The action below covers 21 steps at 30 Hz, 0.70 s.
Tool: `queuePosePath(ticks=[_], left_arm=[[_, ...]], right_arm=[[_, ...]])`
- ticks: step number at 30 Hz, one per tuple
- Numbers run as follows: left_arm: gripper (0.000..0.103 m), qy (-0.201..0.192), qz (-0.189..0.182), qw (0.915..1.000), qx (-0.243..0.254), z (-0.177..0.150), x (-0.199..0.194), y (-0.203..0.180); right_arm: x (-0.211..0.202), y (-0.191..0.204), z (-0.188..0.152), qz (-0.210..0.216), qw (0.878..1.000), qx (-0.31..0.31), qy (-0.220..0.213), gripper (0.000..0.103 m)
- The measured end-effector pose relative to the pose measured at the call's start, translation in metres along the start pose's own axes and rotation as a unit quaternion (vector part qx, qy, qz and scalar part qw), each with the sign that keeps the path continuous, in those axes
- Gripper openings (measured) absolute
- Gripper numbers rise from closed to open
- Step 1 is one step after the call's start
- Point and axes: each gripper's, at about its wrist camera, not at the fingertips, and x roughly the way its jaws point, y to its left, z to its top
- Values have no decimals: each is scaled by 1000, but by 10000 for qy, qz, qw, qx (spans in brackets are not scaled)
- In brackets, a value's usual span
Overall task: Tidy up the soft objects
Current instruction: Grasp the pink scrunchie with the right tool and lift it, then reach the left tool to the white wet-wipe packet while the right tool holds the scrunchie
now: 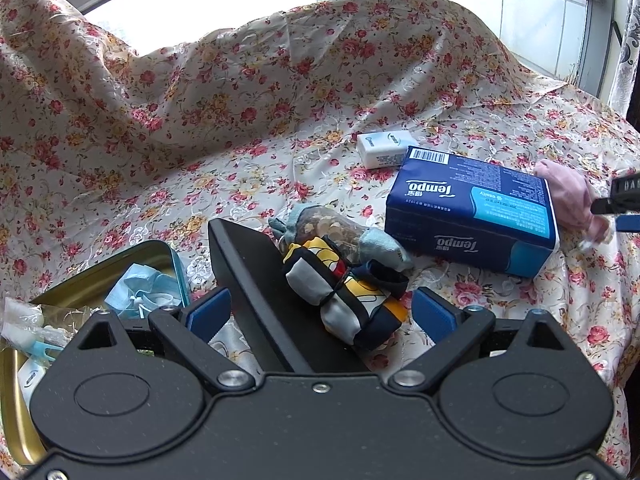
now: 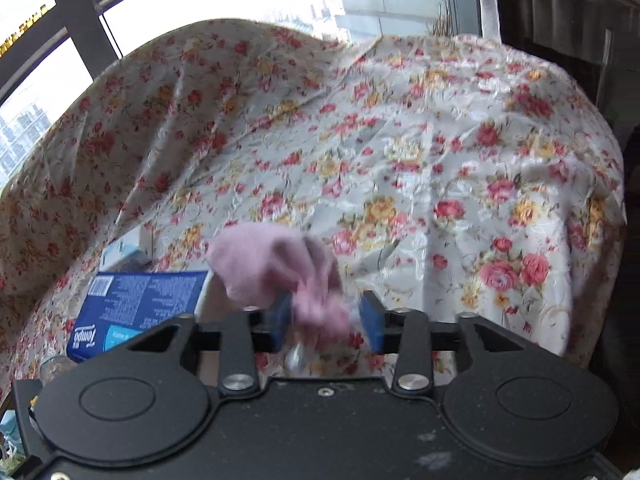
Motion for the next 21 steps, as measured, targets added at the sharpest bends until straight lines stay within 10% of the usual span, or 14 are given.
queuePosePath(ticks=[6, 14, 21], left_arm=[[94, 19, 17, 10000, 7, 0, 1, -2], [94, 25, 63, 10000, 35, 2, 5, 1], [94, 97, 22, 9999, 38, 6, 15, 2]], right_arm=[[1, 11, 14, 226, 9995, -51, -220, 90], [33, 29, 16, 217, 9997, -83, 83, 92], [39, 25, 20, 472, 9984, 210, 248, 55]])
